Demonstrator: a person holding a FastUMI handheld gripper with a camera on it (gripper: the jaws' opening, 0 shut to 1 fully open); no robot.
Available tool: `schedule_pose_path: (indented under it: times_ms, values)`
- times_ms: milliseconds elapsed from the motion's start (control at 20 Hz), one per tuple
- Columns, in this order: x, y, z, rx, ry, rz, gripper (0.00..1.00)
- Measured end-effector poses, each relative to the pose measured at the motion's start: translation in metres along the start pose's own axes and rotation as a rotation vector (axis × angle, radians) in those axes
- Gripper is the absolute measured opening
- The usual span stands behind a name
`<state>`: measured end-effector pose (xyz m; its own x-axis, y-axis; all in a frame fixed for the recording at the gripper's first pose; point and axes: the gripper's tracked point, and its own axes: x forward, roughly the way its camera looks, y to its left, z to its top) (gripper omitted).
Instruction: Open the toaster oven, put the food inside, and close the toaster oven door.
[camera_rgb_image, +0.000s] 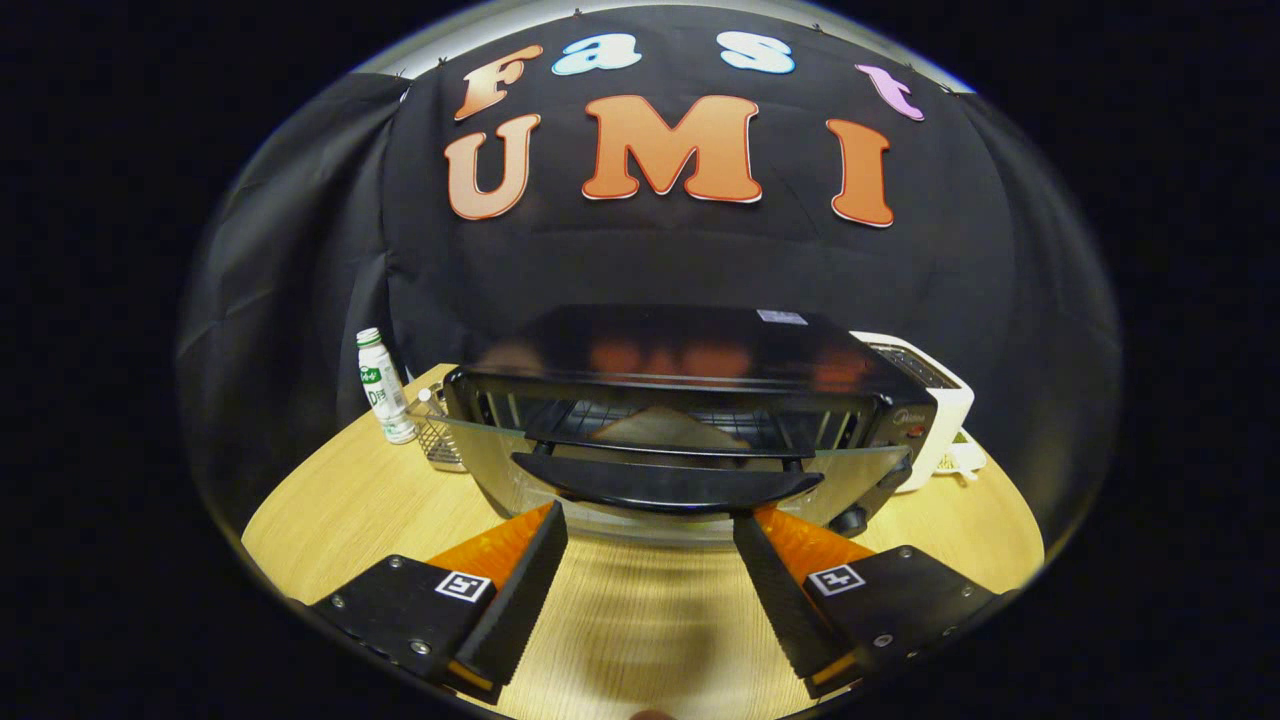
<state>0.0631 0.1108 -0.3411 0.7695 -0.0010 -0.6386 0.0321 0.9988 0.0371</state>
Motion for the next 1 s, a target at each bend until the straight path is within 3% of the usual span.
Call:
schedule_pose_path:
  times_ms: [400,500,750,1000]
  values:
    - [-0.002,-0.001,0.016,0.060,-0.023,0.018,0.99]
    - [-0.017,-0.008,0.037,0.035,-0.096,0.018,1.00]
    - [-0.089,-0.019,0.108,0.042,-0.285,0.063,0.99]
    - [-0.165,-0.050,0.160,0.022,-0.422,0.044,0.99]
